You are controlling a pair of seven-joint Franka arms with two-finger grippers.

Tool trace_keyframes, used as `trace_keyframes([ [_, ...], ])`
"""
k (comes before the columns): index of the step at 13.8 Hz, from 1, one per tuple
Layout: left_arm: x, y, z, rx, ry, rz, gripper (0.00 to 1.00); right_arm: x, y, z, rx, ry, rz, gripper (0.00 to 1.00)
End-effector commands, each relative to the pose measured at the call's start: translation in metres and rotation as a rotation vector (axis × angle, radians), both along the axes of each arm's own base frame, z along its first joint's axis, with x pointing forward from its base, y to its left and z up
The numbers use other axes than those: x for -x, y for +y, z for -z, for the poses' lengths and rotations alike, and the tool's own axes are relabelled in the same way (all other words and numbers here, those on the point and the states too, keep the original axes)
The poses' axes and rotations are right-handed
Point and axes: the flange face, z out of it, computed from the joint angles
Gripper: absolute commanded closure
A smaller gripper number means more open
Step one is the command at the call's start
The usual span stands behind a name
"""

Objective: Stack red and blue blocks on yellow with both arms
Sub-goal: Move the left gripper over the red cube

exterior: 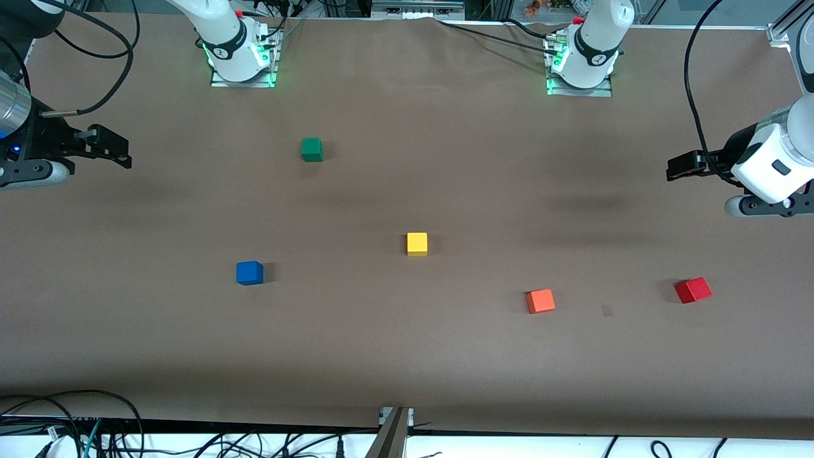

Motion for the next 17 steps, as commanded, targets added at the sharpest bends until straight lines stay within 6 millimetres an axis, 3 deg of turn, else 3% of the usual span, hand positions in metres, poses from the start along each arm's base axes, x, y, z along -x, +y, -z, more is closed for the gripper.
trace_keyframes([
  [1,-0.002,0.003,-0.007,0.016,0.004,0.011,0.00,0.001,-0.001,-0.006,-0.005,0.004,-0.009,0.00],
  [6,-0.010,0.008,0.010,0.002,0.033,0.004,0.00,0.001,-0.001,-0.006,-0.005,0.004,-0.009,0.00],
  [9,-0.034,0.065,0.028,-0.046,-0.057,-0.074,0.00,0.001,-0.002,-0.006,-0.004,0.004,-0.009,0.00],
  [13,-0.065,0.130,0.100,-0.058,-0.089,-0.166,0.00,0.001,-0.003,-0.006,-0.005,0.004,-0.006,0.00],
  [15,-0.079,0.147,0.154,-0.061,-0.084,-0.189,0.00,0.001,-0.004,-0.006,-0.005,0.003,-0.005,0.00],
  [17,-0.090,0.165,0.197,-0.058,-0.103,-0.212,0.00,0.001,-0.004,-0.006,-0.005,0.003,-0.005,0.00],
])
